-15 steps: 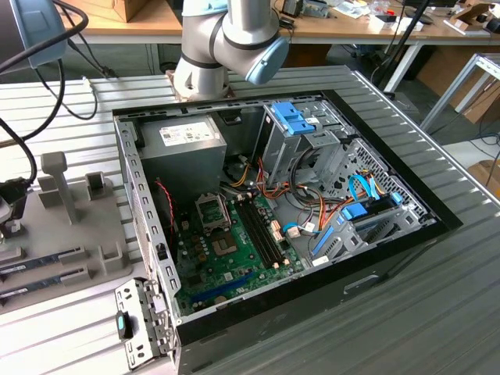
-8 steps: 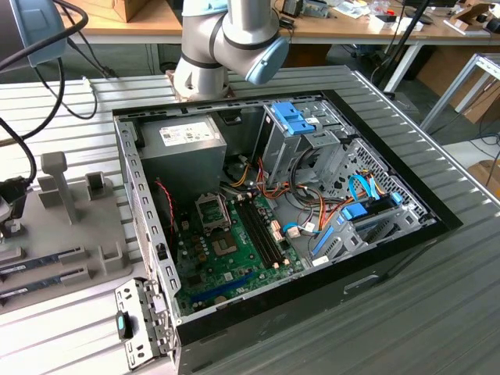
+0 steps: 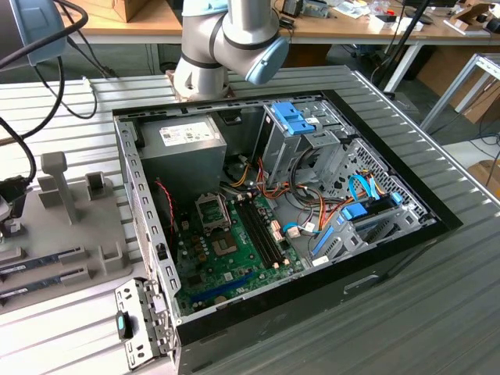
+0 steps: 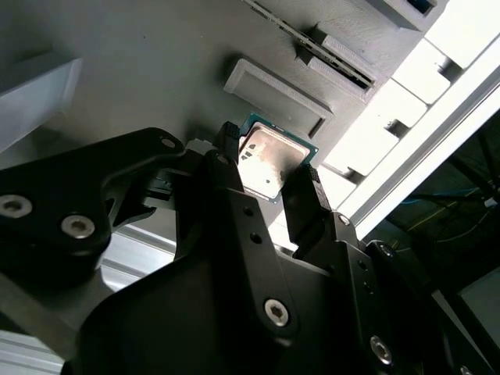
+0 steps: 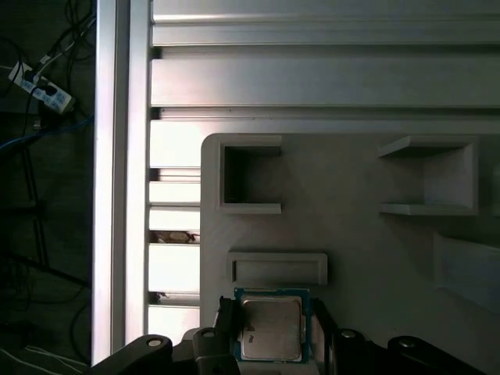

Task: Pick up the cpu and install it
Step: 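Pick up the cpu and move it towards the insertion slot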

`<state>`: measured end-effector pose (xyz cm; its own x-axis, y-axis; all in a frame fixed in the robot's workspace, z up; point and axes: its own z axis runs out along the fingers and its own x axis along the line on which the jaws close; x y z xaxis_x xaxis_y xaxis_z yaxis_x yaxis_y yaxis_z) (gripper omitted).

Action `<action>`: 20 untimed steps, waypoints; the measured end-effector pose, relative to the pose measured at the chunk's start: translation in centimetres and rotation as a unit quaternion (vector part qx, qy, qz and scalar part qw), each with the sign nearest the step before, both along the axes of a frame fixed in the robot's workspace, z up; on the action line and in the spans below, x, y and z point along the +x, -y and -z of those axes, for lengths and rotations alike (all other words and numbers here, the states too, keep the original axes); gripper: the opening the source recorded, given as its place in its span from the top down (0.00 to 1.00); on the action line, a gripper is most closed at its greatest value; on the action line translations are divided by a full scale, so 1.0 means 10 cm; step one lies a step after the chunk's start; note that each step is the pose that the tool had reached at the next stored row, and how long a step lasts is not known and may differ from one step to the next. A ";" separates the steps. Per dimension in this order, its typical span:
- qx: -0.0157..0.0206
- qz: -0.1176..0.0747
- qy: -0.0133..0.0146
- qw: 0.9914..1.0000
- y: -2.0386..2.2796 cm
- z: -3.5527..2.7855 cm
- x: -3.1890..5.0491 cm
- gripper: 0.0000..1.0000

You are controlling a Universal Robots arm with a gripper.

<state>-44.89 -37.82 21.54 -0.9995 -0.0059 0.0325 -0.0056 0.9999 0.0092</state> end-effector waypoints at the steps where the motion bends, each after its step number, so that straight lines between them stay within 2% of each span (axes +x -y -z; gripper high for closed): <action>1: 0.000 0.000 0.000 1.000 0.000 -0.001 0.000 0.53; 20: 0.000 0.000 0.000 1.000 0.000 -0.052 0.000 0.53</action>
<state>-44.89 -37.82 22.06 -0.9995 -0.0059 0.0324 -0.0056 0.9999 0.0092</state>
